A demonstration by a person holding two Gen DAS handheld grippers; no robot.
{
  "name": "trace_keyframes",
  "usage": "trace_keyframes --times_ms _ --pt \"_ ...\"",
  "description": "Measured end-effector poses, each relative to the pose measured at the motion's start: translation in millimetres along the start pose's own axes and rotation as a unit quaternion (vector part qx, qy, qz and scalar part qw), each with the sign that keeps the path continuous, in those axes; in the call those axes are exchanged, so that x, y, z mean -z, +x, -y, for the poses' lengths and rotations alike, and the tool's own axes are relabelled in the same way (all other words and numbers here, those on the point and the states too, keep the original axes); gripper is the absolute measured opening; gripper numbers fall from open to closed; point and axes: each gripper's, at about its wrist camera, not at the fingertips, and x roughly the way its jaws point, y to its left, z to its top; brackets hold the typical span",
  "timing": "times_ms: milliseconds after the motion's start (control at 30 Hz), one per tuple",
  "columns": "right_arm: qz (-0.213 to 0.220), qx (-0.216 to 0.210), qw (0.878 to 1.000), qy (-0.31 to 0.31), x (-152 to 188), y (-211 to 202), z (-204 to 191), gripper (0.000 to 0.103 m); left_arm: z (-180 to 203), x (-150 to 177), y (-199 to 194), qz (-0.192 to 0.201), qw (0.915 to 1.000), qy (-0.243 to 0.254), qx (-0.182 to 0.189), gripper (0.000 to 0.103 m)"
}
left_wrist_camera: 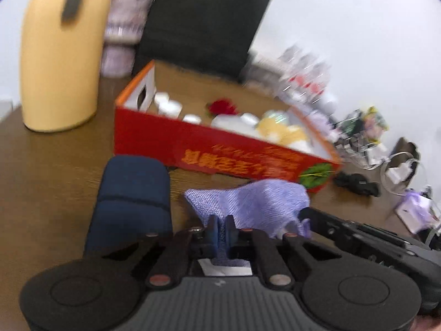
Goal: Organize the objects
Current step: 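Grasp the purple cloth pouch with both grippers, then carry the purple pouch into the box and open both grippers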
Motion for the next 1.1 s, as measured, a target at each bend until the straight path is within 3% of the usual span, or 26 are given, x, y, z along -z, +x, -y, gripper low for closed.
trace_keyframes --times_ms 100,167,300,400,667,800,900,1000,1100 --pt "0.022 -0.013 0.999 -0.022 21.6 -53.1 -23.2 0.002 2.5 27.2 -58.1 0.036 0.9989 -0.005 0.030 0.003" --pt "0.011 -0.021 1.000 -0.016 35.4 -76.5 -31.3 0.002 3.9 51.9 -87.4 0.032 0.9982 -0.017 0.047 0.003" --pt "-0.007 -0.012 1.000 -0.020 60.9 -105.7 -37.2 0.002 6.6 88.4 -112.2 0.008 0.9996 -0.020 0.020 0.002" --pt "-0.022 0.001 1.000 -0.010 70.5 -113.2 -32.4 0.002 5.0 93.8 -121.7 0.011 0.9997 -0.019 0.014 0.002" --pt "-0.003 0.006 1.000 -0.012 74.7 -130.6 -31.2 0.002 14.3 92.6 -142.4 0.041 0.9986 0.009 0.031 0.002" --pt "0.013 -0.006 1.000 -0.021 45.2 -130.6 -24.9 0.003 9.3 46.5 -135.6 0.057 0.9952 0.007 0.079 0.002" --pt "0.052 -0.005 0.997 -0.056 -7.8 -116.9 -21.7 0.002 13.2 -11.5 -124.3 0.087 0.9910 0.034 0.096 0.002" --pt "0.073 0.002 0.994 -0.081 -73.7 -76.4 -14.4 0.002 21.9 -81.2 -91.7 0.100 0.9903 0.061 0.075 0.002" --pt "0.045 -0.014 0.997 -0.064 -134.9 -11.8 2.5 0.003 26.0 -140.4 -41.7 0.095 0.9921 0.075 0.032 0.002"
